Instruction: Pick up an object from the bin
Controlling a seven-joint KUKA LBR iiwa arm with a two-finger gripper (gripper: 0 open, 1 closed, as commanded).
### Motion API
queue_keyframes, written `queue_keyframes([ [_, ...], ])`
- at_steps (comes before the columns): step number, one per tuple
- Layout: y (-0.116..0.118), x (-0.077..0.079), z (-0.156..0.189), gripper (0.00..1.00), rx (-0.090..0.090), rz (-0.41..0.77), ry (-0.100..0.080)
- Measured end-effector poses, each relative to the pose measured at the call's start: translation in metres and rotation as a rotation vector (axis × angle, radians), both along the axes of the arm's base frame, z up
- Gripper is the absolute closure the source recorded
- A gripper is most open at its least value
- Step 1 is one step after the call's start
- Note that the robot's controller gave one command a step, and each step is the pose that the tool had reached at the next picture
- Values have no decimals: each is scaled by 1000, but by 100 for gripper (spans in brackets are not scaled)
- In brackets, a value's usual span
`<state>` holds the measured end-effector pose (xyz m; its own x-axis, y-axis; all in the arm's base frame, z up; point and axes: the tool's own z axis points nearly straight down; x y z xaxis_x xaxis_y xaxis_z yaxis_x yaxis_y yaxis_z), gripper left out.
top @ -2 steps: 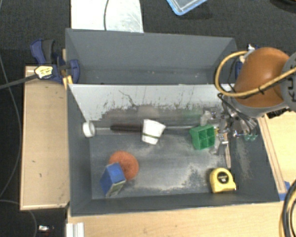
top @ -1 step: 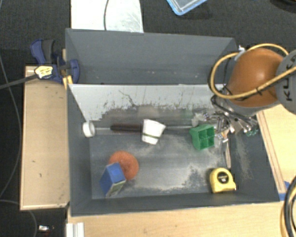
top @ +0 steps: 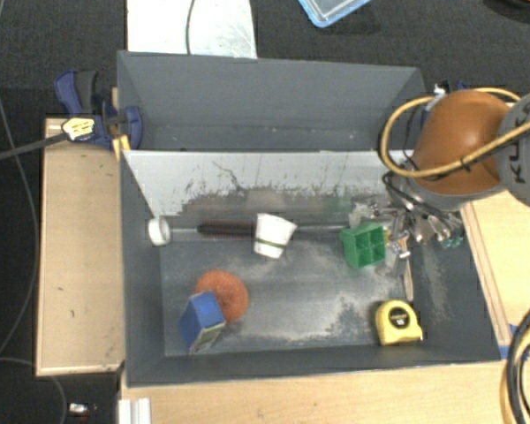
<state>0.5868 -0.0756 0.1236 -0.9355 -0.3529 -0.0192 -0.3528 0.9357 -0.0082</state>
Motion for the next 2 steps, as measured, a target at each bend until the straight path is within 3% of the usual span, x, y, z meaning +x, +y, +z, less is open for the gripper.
queue_keyframes([
  [1,0,1,-4,0,4,-158,0],
  [2,-3,4,-8,0,-4,157,-5],
])
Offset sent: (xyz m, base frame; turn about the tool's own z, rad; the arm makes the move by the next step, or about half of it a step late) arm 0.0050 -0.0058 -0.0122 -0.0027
